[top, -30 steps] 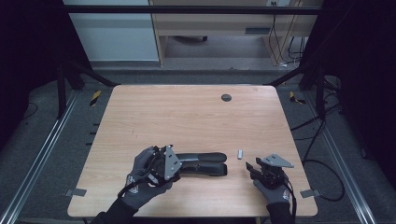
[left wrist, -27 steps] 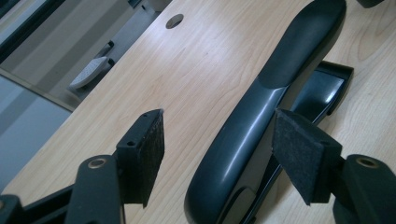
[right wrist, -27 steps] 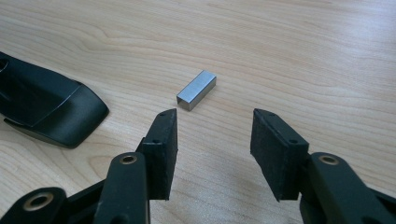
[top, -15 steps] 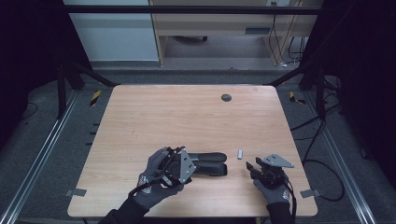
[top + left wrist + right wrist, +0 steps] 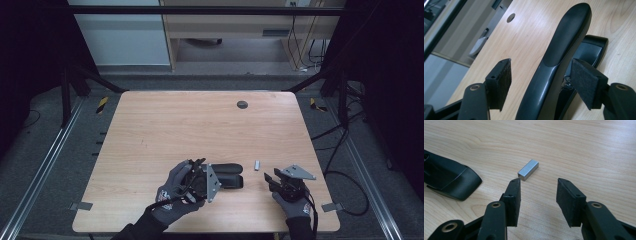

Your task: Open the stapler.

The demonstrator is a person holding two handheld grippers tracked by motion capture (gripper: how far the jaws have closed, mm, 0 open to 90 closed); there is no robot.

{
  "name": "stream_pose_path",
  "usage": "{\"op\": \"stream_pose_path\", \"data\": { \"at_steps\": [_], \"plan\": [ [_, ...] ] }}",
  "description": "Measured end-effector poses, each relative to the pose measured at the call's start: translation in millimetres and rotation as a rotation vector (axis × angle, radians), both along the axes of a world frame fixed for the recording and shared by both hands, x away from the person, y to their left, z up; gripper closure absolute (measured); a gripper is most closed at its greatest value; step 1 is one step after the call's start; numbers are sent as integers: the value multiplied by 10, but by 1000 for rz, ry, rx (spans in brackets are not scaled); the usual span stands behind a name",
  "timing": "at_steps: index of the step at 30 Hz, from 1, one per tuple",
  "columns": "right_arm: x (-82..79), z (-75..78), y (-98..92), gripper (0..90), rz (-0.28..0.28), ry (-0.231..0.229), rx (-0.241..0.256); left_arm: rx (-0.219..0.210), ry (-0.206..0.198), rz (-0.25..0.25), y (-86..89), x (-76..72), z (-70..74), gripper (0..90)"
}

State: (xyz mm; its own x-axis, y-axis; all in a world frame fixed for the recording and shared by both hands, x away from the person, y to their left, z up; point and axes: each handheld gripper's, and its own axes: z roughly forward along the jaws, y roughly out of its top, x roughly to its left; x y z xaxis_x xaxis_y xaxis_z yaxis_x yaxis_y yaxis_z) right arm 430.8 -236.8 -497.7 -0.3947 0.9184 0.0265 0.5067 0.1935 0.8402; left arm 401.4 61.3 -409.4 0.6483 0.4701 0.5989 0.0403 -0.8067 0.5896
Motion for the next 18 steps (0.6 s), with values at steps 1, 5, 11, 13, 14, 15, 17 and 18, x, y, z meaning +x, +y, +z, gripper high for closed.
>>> {"op": "stream_pose_path", "data": {
  "at_steps": [1,5,11,13,14,15,17,18],
  "plan": [
    [0,0,-1,550,0,1,0,0,0,0,0,0,0,332],
    [-1,0,-2,553,1,0,1,43,-6,-8,-53,-15,-24,331],
    [1,-1,-4,555,1,-1,0,72,-17,-28,-143,-29,-87,333],
    [-3,2,-3,560,-1,5,7,87,-27,-30,-173,-29,-110,333],
    [-3,2,-7,567,2,2,6,98,-31,-31,-203,-22,-133,334],
    [-3,2,-7,567,2,2,6,98,-31,-31,-203,-22,-133,335],
    [-5,5,-7,577,3,2,8,105,-35,-33,-233,-15,-158,335],
    [-8,7,-4,581,3,5,16,116,-36,-36,-245,-11,-164,337]
  ]
}}
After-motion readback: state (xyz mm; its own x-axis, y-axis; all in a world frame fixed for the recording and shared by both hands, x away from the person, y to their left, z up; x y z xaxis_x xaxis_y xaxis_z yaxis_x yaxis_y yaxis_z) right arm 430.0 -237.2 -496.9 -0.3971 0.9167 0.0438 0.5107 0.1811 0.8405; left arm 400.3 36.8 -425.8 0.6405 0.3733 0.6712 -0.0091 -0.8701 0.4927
